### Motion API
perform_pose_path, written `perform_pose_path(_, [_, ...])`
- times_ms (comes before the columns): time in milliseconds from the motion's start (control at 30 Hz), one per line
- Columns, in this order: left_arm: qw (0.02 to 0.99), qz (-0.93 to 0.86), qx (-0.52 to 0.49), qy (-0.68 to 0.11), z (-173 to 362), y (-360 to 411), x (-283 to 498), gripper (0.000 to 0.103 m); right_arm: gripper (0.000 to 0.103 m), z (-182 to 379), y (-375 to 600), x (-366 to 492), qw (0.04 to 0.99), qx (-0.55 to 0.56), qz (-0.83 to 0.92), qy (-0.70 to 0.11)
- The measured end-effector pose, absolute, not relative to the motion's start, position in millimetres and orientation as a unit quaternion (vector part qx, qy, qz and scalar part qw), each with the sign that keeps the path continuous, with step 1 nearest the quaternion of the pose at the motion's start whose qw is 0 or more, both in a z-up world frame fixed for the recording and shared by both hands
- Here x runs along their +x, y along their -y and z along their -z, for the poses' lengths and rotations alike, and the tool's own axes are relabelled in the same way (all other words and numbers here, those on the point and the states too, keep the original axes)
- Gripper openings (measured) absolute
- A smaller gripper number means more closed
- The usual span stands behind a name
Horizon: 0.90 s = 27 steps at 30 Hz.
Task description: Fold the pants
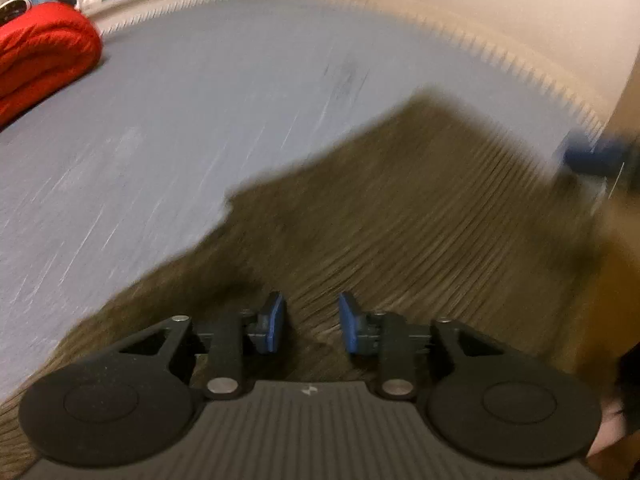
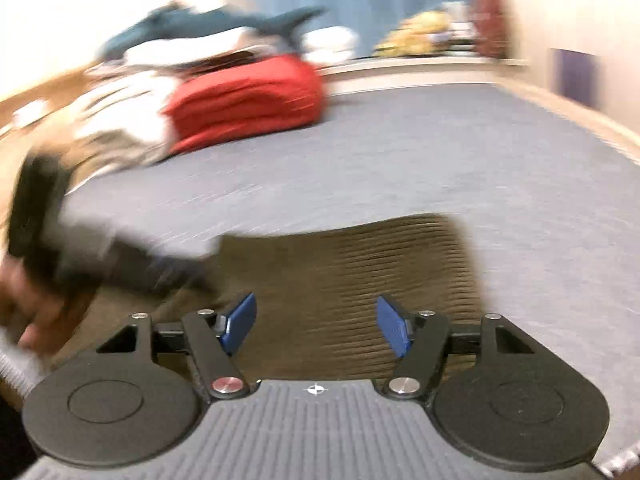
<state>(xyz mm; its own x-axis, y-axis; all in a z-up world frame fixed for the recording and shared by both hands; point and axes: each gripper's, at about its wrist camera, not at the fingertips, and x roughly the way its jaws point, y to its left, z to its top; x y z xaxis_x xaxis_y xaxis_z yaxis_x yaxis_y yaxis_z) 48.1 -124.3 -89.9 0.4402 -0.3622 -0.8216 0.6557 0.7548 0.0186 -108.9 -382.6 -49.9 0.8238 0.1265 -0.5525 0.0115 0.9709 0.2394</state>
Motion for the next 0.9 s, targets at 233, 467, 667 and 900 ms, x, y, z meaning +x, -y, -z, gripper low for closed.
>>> perform_pose_path(233, [0.855,0.297,0.128,-0.405,60,114,52,0.045,0.088,76,425,-102,0.922,0.175,0.063,-0.341])
perform_pose_path(467, [0.862,0.304,0.116,-0.389,46,112,44,0.046,0.088,104,426,-90,0.893,0.19,0.049,-0.405])
perform_pose_path(667, [0.86,0.309,0.125,-0.387,46,115,40,0.047,0.089,110,431,-89,0.885,0.209,0.048,-0.414])
perform_pose_path(900, [0.86,0.308,0.122,-0.388,46,116,40,0.051,0.087,115,432,-84,0.881,0.216,0.036,-0.42])
